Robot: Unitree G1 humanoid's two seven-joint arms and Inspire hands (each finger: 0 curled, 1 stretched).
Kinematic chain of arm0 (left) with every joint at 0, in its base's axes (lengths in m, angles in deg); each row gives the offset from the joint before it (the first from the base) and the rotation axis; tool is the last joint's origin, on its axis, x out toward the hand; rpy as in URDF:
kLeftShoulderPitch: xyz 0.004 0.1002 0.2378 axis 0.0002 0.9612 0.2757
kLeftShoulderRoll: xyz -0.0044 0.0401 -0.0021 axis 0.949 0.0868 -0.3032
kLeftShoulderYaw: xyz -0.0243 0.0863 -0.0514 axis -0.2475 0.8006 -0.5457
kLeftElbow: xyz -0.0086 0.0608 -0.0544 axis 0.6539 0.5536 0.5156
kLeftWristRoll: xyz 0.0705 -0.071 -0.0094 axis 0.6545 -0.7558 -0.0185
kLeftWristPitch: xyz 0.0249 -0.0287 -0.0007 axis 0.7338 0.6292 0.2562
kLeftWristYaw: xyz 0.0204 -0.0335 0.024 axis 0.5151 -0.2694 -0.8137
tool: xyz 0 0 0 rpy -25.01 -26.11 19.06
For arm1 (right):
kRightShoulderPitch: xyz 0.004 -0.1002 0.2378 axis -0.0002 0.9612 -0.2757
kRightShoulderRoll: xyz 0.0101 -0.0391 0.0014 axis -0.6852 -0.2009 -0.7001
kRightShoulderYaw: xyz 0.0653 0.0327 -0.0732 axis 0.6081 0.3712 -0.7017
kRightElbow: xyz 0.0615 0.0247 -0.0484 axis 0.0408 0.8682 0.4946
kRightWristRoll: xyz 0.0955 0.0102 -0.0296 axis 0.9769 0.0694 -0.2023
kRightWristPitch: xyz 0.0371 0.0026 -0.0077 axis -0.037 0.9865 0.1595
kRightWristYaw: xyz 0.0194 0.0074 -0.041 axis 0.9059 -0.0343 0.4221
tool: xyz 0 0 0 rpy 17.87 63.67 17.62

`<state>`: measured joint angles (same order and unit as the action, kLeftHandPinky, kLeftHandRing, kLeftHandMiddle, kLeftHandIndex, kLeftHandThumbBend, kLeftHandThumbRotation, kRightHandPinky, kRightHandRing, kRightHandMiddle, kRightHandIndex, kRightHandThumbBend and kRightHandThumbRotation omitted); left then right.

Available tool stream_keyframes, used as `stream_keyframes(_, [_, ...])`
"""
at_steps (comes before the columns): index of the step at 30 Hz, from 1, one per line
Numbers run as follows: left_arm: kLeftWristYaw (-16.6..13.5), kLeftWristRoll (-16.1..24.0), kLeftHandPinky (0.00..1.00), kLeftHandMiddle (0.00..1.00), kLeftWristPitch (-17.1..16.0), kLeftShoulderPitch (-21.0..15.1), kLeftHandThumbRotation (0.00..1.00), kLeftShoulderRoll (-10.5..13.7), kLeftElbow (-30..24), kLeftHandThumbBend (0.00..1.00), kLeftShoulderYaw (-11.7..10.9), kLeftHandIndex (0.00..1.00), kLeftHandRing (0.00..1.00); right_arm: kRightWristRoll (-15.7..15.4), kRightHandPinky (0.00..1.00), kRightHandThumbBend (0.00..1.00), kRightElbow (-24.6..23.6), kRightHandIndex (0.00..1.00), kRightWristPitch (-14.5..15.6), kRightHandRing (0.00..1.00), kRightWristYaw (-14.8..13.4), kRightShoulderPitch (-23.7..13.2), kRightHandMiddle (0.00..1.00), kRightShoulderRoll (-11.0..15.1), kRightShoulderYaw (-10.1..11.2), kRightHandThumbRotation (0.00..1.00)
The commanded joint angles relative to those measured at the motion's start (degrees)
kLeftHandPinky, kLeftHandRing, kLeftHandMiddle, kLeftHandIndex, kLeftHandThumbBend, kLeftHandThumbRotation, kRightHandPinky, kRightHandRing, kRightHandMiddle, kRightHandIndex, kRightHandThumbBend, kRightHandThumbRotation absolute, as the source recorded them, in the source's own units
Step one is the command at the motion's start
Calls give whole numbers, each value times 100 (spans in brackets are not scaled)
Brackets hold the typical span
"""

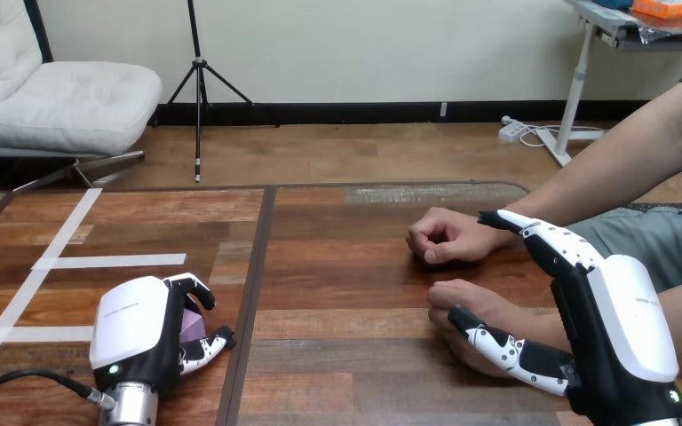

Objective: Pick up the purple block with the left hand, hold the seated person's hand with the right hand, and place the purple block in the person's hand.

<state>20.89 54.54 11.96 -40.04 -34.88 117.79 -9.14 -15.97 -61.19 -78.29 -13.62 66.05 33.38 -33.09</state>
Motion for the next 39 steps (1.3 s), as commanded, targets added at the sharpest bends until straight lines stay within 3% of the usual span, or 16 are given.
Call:
stream_keyframes(1, [60,-47,36,50,-27,145,0,27,198,57,47,52,42,40,85,63,-268,79,-22,82,-29,-214,80,41,87,27])
stream_keyframes(14, [109,-232,37,51,-272,206,0,5,122,58,-54,52,43,64,85,63,-277,79,-4,83,-10,-196,81,32,86,27])
stream_keyframes(28, [470,-852,35,49,-1067,379,0,-37,-77,62,-390,52,42,76,85,63,-221,79,-45,83,-26,-213,81,56,96,26])
stream_keyframes(39, [478,-880,35,50,-1355,438,5,-23,-253,63,-460,52,42,73,84,63,-239,79,-5,82,3,-221,81,49,91,26])
